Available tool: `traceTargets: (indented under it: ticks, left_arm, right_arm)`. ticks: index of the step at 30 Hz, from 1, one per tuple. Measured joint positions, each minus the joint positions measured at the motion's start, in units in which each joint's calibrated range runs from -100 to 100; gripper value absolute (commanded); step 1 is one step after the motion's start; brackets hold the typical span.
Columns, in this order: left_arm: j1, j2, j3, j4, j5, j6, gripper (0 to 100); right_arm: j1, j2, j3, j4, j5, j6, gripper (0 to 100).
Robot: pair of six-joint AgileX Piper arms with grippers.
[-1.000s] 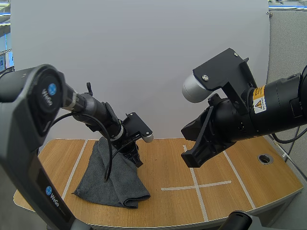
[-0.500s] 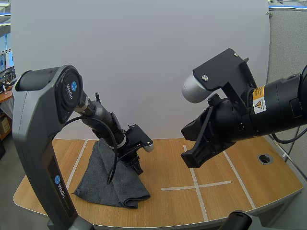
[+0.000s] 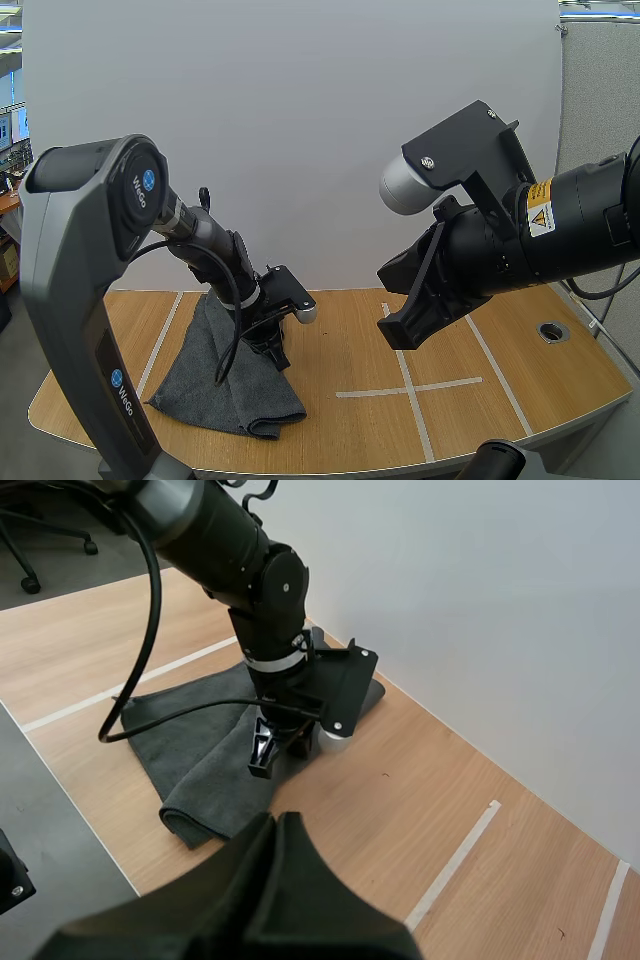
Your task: Fold the towel
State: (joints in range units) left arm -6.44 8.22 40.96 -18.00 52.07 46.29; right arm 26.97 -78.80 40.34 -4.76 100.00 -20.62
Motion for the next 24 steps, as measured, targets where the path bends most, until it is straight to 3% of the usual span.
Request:
traceTargets:
  ticks: [9,14,18,24]
  left_arm:
    - [0.0,-3.08,0.0,9.09,6.48,-4.56,0]
    - [0.53,-3.08,0.0,9.98,7.74,-5.23,0]
    - [1.1,-3.08,0.0,10.27,8.57,-5.34,0]
    - [3.36,-3.85,0.0,11.37,13.71,-5.36,0]
  right_arm:
    - [0.0,0.0,0.0,0.0,0.0,0.0,0]
    - [0.0,0.0,0.0,0.0,0.0,0.0,0]
    - [0.0,0.0,0.0,-0.11,0.0,0.0,0]
    - [0.0,0.0,0.0,-0.33,0.0,0.0,0]
